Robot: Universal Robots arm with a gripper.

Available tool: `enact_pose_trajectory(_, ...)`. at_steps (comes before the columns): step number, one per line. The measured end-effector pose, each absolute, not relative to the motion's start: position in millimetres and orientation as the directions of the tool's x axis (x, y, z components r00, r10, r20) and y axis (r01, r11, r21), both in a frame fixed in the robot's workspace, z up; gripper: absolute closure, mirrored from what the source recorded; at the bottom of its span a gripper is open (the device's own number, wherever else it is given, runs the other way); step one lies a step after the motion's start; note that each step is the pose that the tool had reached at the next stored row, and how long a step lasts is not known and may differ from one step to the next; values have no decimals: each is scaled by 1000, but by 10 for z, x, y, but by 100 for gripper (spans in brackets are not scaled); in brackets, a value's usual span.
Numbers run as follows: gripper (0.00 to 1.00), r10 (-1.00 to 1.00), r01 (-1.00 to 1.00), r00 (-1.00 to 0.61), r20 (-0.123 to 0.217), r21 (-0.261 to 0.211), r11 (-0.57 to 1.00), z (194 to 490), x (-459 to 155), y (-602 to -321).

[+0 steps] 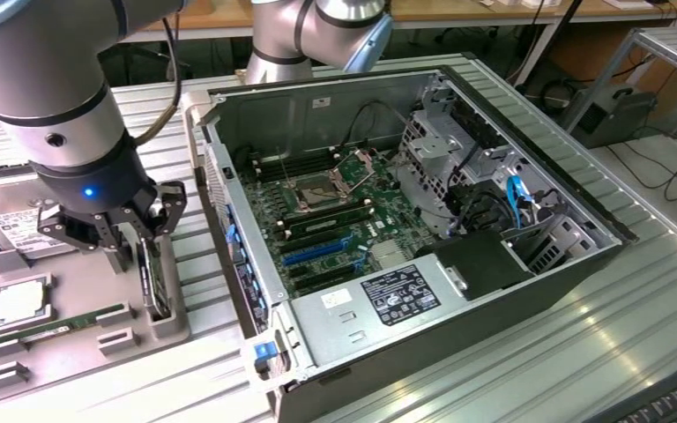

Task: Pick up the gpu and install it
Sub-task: 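Pick up the gpu and move the gpu toward the slot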

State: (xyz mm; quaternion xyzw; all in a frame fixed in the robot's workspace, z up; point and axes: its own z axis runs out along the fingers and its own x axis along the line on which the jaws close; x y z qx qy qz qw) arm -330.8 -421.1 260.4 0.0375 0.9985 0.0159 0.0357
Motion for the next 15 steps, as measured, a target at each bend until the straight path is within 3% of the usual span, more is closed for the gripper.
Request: enact_pose_trajectory(15, 64, 76, 74, -995, -70, 34, 997, 2433, -3303, -4199)
